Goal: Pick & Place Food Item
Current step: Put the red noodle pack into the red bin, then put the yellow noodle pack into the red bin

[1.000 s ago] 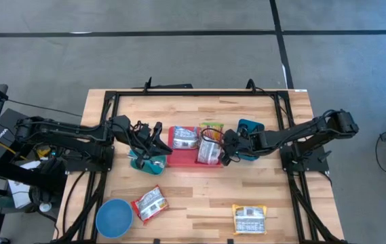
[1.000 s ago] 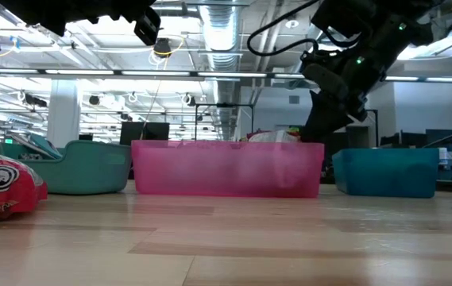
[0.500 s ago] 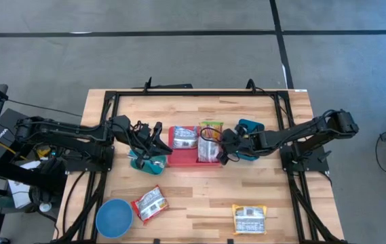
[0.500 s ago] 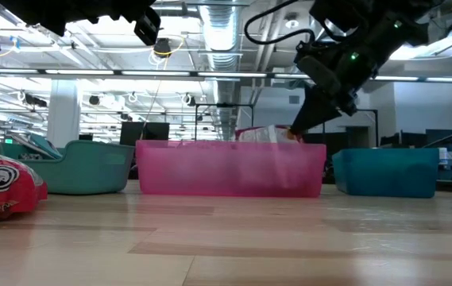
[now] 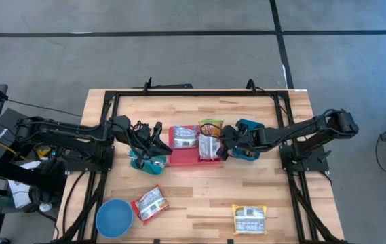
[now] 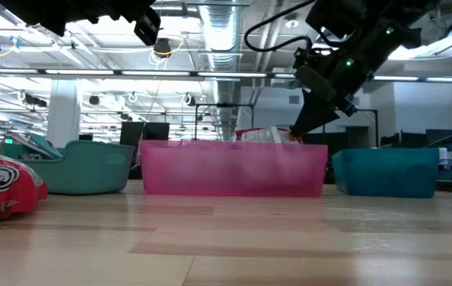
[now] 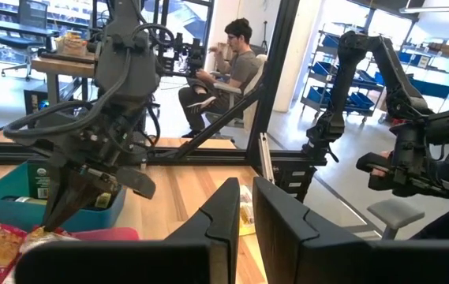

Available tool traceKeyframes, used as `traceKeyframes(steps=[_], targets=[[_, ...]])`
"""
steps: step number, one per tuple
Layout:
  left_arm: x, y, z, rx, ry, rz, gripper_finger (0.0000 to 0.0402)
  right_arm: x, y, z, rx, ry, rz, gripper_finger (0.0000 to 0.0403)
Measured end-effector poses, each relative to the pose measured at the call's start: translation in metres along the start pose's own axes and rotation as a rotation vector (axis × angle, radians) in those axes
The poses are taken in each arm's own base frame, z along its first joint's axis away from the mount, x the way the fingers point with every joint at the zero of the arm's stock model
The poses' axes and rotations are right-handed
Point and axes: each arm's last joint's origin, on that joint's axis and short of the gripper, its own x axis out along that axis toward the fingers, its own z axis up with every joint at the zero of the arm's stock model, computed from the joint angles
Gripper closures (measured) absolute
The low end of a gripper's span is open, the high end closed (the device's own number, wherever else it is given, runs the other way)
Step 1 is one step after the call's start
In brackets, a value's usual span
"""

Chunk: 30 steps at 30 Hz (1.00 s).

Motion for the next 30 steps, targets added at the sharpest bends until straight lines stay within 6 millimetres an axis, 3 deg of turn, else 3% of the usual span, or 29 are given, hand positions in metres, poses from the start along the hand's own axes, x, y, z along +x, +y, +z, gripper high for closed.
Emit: traceKeyframes(steps=[20, 30], targets=[[0.0000, 0.0000, 0.0000, 0.000, 0.000, 0.000, 0.0369, 0.0001, 0.0000, 0.0008, -0.024, -0.006, 0.002, 0.0323], [0.0000, -0.0001, 0.0000, 0.000, 0.000, -0.001, 0.0369, -0.0049, -0.0018, 0.0027, -0.042, -0.014, 0.007, 0.0321]])
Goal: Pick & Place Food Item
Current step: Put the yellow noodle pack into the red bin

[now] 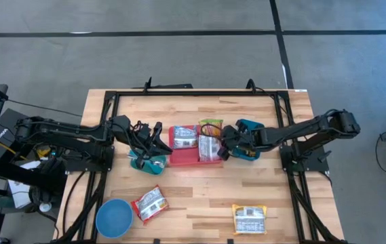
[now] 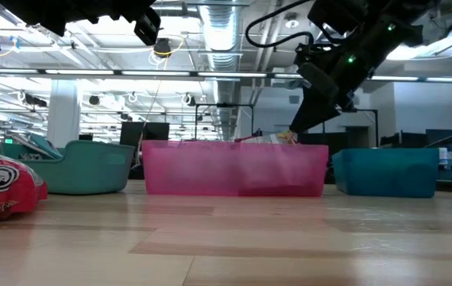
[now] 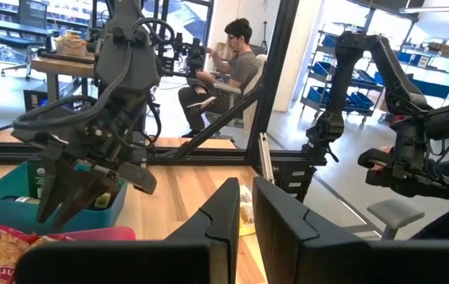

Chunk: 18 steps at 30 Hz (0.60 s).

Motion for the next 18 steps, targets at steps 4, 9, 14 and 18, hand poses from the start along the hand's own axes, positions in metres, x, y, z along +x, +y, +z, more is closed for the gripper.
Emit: traceKeyframes(steps=[4, 9, 14, 18], targets=[[0.000, 0.000, 0.000, 0.000, 0.000, 0.000, 0.0369, -0.010, -0.002, 0.003, 0.008, -0.019, 0.014, 0.0321], [0.000, 0.000, 0.000, 0.001, 0.000, 0.000, 0.0369, -0.027, 0.001, 0.006, 0.003, -0.056, 0.057, 0.0321], [0.000, 0.000, 0.000, 0.000, 0.000, 0.000, 0.0369, -0.047, 0.009, 0.002, -0.031, -0.073, 0.119, 0.0321], [0.000, 0.000, 0.000, 0.000, 0.000, 0.000, 0.0369, -0.062, 0.017, -0.005, -0.083, -0.059, 0.176, 0.0321]])
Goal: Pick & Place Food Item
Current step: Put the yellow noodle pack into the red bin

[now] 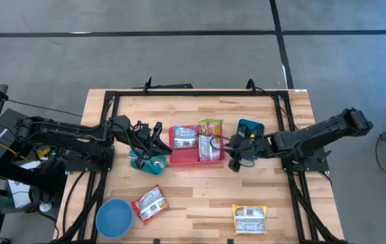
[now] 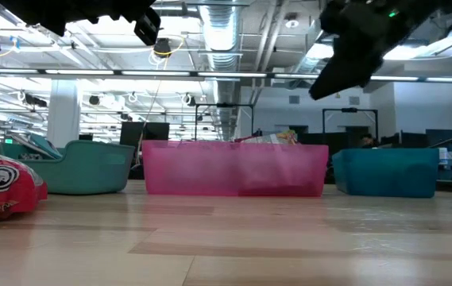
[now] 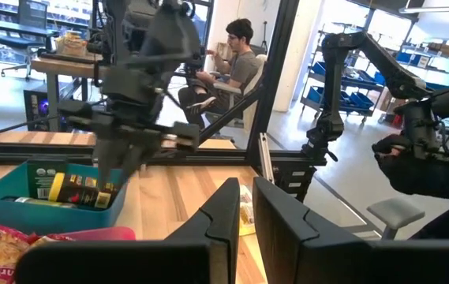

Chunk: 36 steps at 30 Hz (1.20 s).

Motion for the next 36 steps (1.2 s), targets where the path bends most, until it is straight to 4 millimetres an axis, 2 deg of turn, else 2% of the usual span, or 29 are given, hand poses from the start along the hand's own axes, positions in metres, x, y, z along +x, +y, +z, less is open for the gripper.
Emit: traceKeyframes(steps=[3, 11, 20, 27, 36], targets=[[0.000, 0.000, 0.000, 0.000, 0.000, 0.000, 0.0369, -0.008, 0.010, -0.006, -0.020, 0.043, 0.101, 0.0321], [0.000, 0.000, 0.000, 0.000, 0.000, 0.000, 0.0369, -0.021, 0.038, -0.023, 0.067, 0.204, 0.357, 0.0321], [0.000, 0.000, 0.000, 0.000, 0.000, 0.000, 0.0369, -0.050, 0.068, -0.047, 0.182, 0.338, 0.485, 0.0321], [0.000, 0.000, 0.000, 0.000, 0.000, 0.000, 0.0369, -0.072, 0.081, -0.073, 0.324, 0.500, 0.453, 0.0321], [0.000, 0.000, 0.000, 0.000, 0.000, 0.000, 0.0369, -0.092, 0.078, -0.100, 0.507, 0.622, 0.244, 0.0321]])
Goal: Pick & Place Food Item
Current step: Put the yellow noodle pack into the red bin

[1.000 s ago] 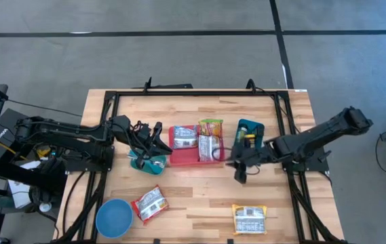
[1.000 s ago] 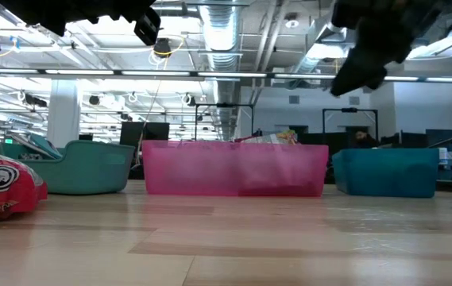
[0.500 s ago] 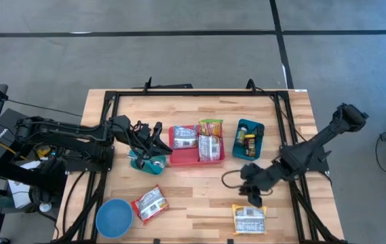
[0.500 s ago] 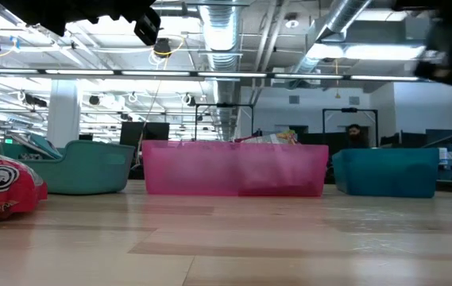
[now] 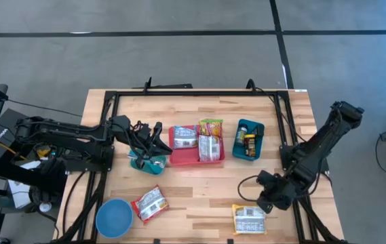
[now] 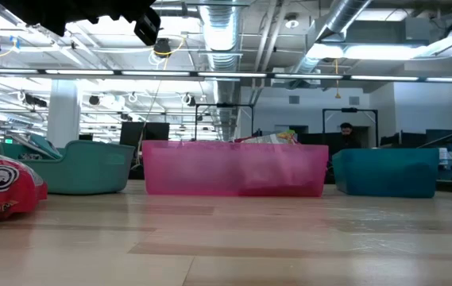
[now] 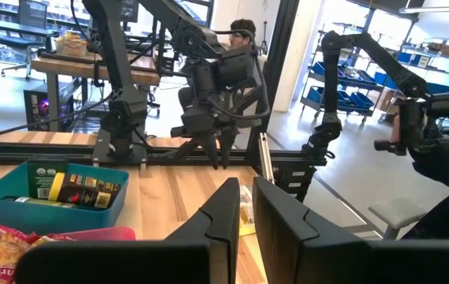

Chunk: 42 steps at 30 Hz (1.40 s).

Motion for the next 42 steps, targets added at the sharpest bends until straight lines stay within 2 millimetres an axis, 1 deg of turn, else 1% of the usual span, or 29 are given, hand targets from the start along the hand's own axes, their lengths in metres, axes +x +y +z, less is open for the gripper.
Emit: traceKeyframes(steps=[9, 22, 27, 30, 37, 42], targets=[[0.000, 0.000, 0.000, 0.000, 0.000, 0.000, 0.0369, -0.004, -0.017, -0.014, 0.152, -0.034, -0.154, 0.0321], [0.000, 0.000, 0.000, 0.000, 0.000, 0.000, 0.0369, -0.006, -0.017, -0.029, 0.265, -0.035, -0.133, 0.0321], [0.000, 0.000, 0.000, 0.001, -0.001, 0.000, 0.0369, 0.004, -0.017, -0.035, 0.281, -0.042, -0.175, 0.0321], [0.000, 0.000, 0.000, 0.003, -0.006, -0.001, 0.0369, 0.012, -0.016, -0.037, 0.260, -0.039, -0.202, 0.0321], [0.000, 0.000, 0.002, 0.007, -0.017, -0.003, 0.0369, 0.024, -0.013, -0.041, 0.257, -0.023, -0.211, 0.0321], [0.000, 0.000, 0.002, 0.007, -0.016, -0.003, 0.0369, 0.030, -0.006, -0.045, 0.304, 0.016, -0.164, 0.0321]])
